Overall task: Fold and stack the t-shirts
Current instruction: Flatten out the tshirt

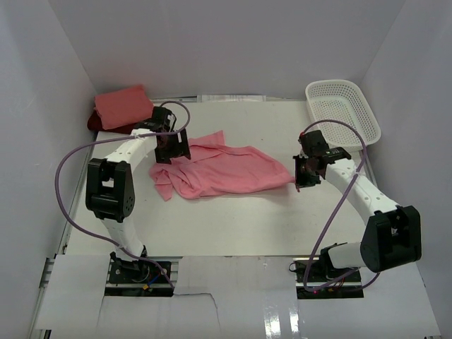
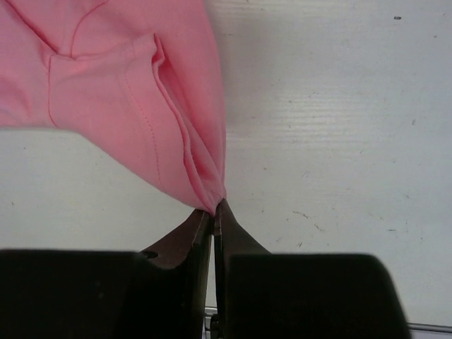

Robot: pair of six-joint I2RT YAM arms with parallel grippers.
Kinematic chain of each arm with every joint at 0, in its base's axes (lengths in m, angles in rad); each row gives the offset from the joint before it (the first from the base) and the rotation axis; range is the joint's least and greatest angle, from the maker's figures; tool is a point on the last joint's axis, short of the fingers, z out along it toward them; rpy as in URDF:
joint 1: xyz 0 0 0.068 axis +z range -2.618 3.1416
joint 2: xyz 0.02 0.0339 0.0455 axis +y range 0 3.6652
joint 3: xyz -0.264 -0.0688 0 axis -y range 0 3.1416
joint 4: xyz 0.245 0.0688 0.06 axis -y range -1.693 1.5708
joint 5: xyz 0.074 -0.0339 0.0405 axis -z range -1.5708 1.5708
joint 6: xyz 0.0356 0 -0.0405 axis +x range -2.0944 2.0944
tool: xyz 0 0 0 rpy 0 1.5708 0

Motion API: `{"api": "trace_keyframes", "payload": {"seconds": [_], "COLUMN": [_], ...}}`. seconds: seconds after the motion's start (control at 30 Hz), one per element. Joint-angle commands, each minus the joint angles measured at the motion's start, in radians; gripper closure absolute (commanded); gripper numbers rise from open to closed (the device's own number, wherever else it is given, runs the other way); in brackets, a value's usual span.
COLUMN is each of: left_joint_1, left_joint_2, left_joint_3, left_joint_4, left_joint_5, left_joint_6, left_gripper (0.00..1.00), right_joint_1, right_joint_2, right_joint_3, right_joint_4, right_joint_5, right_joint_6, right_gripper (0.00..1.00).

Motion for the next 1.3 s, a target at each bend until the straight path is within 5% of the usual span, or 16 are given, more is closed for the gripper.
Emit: {"api": "trace_keyframes", "payload": {"seconds": [0.0, 0.33, 0.5, 0.67, 1.07, 1.2, 1.27], "left_joint_1": [-0.004, -0.015, -0.119, -0.202, -0.213, -0.219, -0.222], "left_joint_2": [-0.02, -0.155, -0.233, -0.229, -0.094, -0.042, -0.022], "left_joint_3": [0.03, -0.139, -0.245, -0.291, -0.268, -0.247, -0.242], "left_joint_4": [-0.017, -0.037, -0.045, -0.053, 0.006, 0.012, 0.012], "left_joint_5": [0.082, 0.15, 0.222, 0.135, 0.012, 0.004, 0.013], "left_joint_6": [0.047, 0.076, 0.094, 0.085, 0.136, 0.149, 0.152], "left_gripper": [0.12, 0.13, 0.11, 0.04, 0.03, 0.09, 0.28], "right_joint_1": [0.013, 0.016, 0.023, 0.027, 0.029, 0.029, 0.029], "right_joint_2": [-0.057, -0.006, 0.053, 0.125, 0.109, 0.104, 0.103], "right_joint_3": [-0.012, 0.132, 0.242, 0.381, 0.401, 0.398, 0.396], "right_joint_4": [0.009, -0.005, -0.014, -0.054, -0.062, -0.062, -0.06], "right_joint_5": [-0.027, -0.048, -0.053, -0.053, -0.043, -0.042, -0.04], "right_joint_6": [0.016, -0.014, -0.022, -0.028, -0.027, -0.027, -0.025], "right_gripper": [0.92, 0.92, 0.92, 0.92, 0.92, 0.92, 0.92]}}
